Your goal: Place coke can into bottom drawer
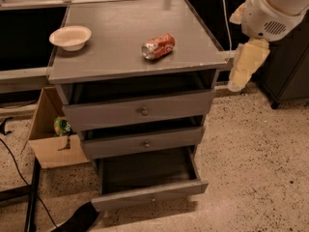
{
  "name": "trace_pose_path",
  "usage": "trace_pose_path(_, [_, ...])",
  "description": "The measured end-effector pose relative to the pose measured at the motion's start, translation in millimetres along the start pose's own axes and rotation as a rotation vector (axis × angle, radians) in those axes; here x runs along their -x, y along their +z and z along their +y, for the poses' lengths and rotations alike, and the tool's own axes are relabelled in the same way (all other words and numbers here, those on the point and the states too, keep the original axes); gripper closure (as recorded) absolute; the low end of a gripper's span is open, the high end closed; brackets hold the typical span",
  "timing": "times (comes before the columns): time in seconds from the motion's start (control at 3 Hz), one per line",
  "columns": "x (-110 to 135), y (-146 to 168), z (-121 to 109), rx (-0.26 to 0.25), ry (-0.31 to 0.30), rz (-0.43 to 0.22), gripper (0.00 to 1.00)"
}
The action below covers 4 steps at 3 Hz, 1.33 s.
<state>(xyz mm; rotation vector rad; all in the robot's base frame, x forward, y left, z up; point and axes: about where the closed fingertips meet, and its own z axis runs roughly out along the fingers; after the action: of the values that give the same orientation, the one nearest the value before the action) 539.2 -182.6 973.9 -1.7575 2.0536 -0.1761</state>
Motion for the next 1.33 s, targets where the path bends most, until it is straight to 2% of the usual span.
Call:
trace_pose_path(0.33, [24.5,21.9,-30.8,0.012,-0.031,-0.040,0.00])
trace_pose_path(0.67, [24.4,21.5,-31.1,0.010,-0.031,-0.040,0.00])
trace_pose_path(1.0, [24.1,22.4,-36.7,-0.022,-0.048,-0.047,0.00])
trace_pose_path(1.33, [37.8,28.4,-52.3,-0.086,-0.136,-0.103,0.00])
